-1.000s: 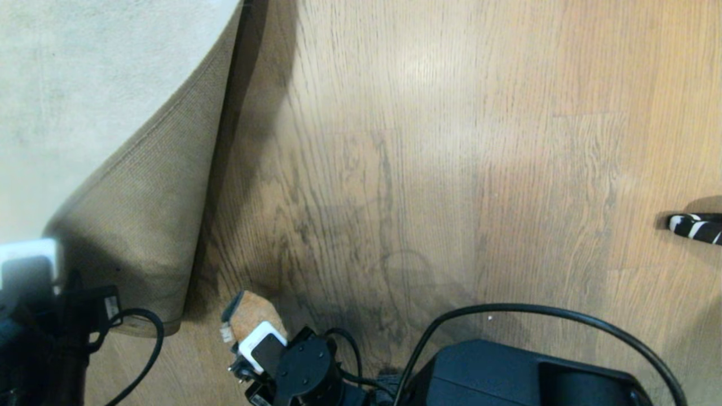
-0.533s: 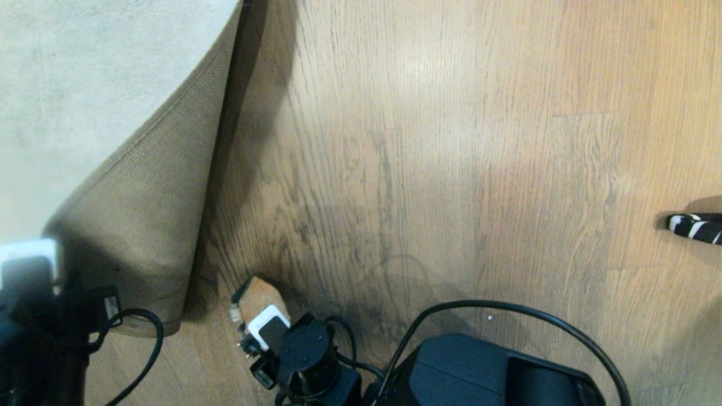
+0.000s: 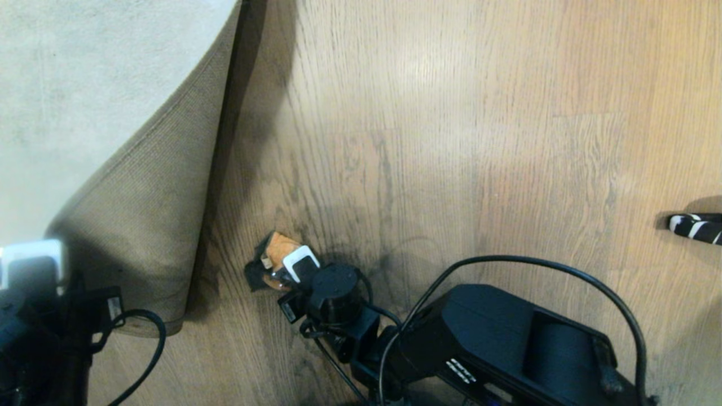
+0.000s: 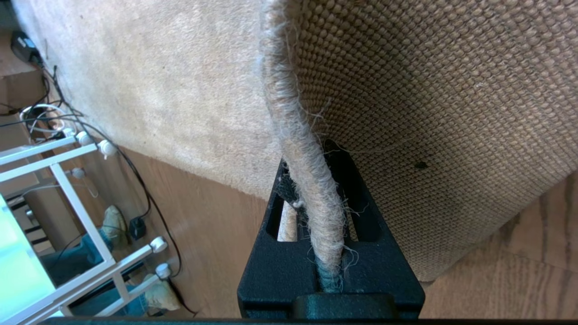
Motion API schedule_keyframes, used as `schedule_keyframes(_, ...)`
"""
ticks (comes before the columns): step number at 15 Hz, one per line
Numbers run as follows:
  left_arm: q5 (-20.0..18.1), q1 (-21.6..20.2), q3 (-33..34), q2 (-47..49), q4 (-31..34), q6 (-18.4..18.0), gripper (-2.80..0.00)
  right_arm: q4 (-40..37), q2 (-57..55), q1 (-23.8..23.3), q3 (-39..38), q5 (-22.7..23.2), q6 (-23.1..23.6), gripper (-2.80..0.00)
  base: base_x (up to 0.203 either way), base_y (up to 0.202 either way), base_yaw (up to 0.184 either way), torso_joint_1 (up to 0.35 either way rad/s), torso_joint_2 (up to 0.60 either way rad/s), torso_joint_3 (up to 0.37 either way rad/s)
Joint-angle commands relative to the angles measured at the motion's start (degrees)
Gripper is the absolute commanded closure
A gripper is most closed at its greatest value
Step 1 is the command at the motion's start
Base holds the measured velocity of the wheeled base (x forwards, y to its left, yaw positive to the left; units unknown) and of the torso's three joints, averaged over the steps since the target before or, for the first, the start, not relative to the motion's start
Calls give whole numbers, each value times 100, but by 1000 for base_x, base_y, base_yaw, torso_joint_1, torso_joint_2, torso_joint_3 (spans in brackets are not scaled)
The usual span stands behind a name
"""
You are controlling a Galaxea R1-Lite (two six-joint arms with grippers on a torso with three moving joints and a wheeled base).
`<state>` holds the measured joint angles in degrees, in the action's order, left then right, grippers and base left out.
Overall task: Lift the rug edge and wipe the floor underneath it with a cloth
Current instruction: Wipe the floor under the carpet with a rag
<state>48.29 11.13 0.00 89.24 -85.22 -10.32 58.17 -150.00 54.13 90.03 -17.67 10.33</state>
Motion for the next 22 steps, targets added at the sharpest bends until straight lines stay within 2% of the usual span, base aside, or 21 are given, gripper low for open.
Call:
schedule_keyframes(1,32,-6,0,23,-47,-5,0,-23,364,-284,22,-52,13,0,0,0,0,0,0,0)
schedule_keyframes(4,40,-6,0,5,-47,-5,0,-65,621,-611,7,-43,13,0,0,0,0,0,0,0)
schedule_keyframes(7,40,-6,0,-4,-47,-5,0,-77,700,-661,-168,-43,8,0,0,0,0,0,0,0)
schedule_keyframes(11,32,-6,0,-4,-47,-5,0,238,658,-225,-856,-43,13,0,0,0,0,0,0,0)
schedule_keyframes(13,32,3,0,-4,-47,-5,0,402,619,180,-1193,-45,13,0,0,0,0,0,0,0)
schedule_keyframes(17,32,3,0,-3,-47,-5,0,403,436,887,-1384,-48,13,0,0,0,0,0,0,0)
schedule_keyframes(22,32,1,0,5,-47,-5,0,448,10,1117,-1319,-44,13,0,0,0,0,0,0,0)
